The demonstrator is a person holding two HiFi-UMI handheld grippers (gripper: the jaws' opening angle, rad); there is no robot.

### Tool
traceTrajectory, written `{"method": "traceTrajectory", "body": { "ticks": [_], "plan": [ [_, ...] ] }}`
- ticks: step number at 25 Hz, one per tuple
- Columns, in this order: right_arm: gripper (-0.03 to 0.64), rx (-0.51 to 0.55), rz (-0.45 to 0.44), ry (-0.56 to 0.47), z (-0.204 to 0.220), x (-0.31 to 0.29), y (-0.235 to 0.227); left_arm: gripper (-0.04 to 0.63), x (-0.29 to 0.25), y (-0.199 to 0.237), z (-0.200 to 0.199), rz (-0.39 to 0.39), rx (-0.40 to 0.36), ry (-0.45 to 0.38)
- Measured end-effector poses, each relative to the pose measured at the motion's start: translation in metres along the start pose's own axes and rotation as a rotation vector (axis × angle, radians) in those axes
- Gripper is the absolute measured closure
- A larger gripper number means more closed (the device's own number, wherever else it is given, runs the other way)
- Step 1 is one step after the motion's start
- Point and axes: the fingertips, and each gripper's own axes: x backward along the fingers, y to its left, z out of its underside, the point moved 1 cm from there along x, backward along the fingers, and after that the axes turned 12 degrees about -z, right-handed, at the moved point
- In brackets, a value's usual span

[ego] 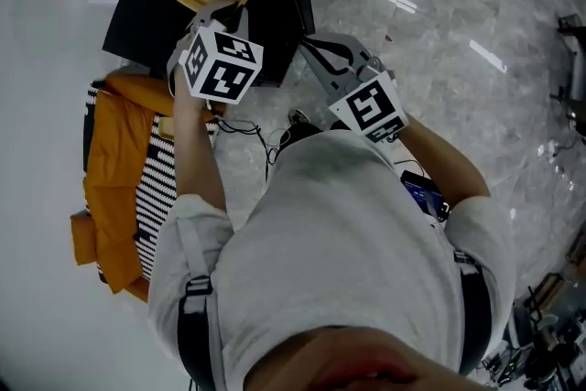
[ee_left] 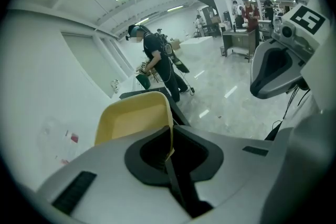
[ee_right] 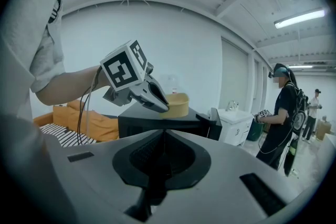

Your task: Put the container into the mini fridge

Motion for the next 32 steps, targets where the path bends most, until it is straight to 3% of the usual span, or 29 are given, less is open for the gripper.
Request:
{"method": "traceTrajectory", "body": {
  "ticks": [12, 18, 27, 32],
  "plan": [
    [0.578, -0.022, 0.013, -0.021, 0.026, 0.062, -0.023, 0.566, 0.004, -0.069, -0.058, 0.012, 0.028, -0.051],
    [0.577, 0.007, 0.007, -0.027, 0.046, 0.087, -0.033, 0.566, -0.002, -0.1, -0.078, -0.033, 0.045, -0.054],
    [0.578, -0.085, -0.034, -0.097, 0.098, 0.1, -0.051, 0.566, -0.018, -0.152, -0.076, -0.082, 0.069, 0.018],
    [0.578, -0.043, -0.056, -0.092, 0.124, 0.09, -0.055, 0.566, -0.026, -0.16, -0.077, -0.094, 0.056, 0.007]
  ]
}}
